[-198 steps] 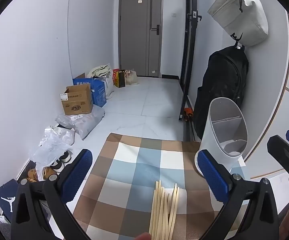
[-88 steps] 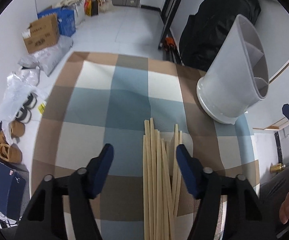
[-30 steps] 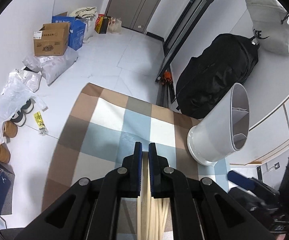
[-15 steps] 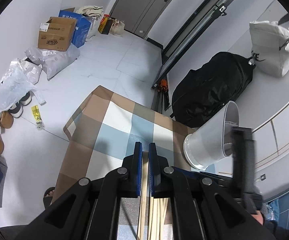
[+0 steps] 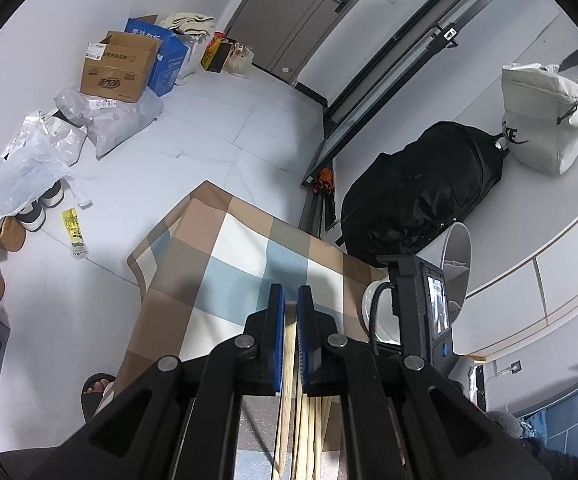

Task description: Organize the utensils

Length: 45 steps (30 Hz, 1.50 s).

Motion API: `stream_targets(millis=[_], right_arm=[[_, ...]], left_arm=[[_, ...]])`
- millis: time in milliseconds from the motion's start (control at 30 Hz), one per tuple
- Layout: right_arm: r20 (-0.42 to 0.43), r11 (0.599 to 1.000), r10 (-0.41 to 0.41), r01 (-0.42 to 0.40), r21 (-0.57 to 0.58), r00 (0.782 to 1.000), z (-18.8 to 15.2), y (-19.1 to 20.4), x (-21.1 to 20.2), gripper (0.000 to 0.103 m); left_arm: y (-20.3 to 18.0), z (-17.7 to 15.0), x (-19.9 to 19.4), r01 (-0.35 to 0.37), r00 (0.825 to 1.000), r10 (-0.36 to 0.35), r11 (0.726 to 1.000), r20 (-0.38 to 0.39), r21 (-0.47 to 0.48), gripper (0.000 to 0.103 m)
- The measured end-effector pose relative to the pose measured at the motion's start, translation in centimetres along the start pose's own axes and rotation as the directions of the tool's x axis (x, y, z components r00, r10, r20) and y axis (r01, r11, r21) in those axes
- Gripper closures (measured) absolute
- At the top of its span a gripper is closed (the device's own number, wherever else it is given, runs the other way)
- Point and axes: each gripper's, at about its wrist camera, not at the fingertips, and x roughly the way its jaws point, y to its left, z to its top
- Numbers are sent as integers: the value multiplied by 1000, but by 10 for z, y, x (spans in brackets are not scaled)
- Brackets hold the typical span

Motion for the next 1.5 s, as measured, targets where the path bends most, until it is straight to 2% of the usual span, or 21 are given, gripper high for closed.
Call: stream_targets(millis=[33,133,167,400,467,633,700,767,933,1033,1100,1133,1333,1500], right_arm=[[4,1000,-12,12,-4,1000,0,0,0,94],[22,1000,1,-1,8,1000,1,-1,0,97],[36,1000,9,-9,17,999,1,-3,-2,103],[121,998,51,-56,31,991,-1,-10,-22,103],[113,996,73,-78,40,991,-3,-11,-25,103],[30,986,159,-160,47,987,3,-11,-13,100],[9,990,137,-137,36,991,5,-8,-7,98],[-8,995,97,-96,24,995,8,-4,-2,89],[-13,999,41,-42,-19,999,13,9,2,82],[2,996,-37,37,-76,999,10,21,3,82],[22,993,-74,75,-96,997,8,23,4,89],[29,993,-70,72,-91,997,7,22,3,98],[90,1000,16,-15,-8,996,5,7,-8,99],[204,996,84,-89,15,975,-3,-2,-45,100]], left_arm=[[0,0,0,2,1000,-2,1000,0,-5,101],[1,1,0,1,1000,-1,1000,0,-9,101],[1,1,-1,2,1000,-2,1000,1,-9,101],[-3,0,-1,-1,1000,1,1000,3,3,101],[-3,-1,0,-4,1000,4,1000,1,2,101],[1,-1,0,-11,1000,11,1000,-4,-25,101],[2,-1,0,-13,1000,13,1000,-7,-27,101],[2,-2,0,-15,1000,15,1000,-8,-25,101],[0,-2,0,-18,1000,18,1000,-10,-20,101],[0,0,1,-15,1000,15,1000,-11,-23,101],[0,0,1,-15,1000,15,1000,-9,-25,101],[0,1,0,-15,1000,14,1000,-10,-27,101],[0,-1,-2,-14,1000,14,1000,-2,-18,101],[-3,0,-4,-15,1000,15,1000,10,-12,101]])
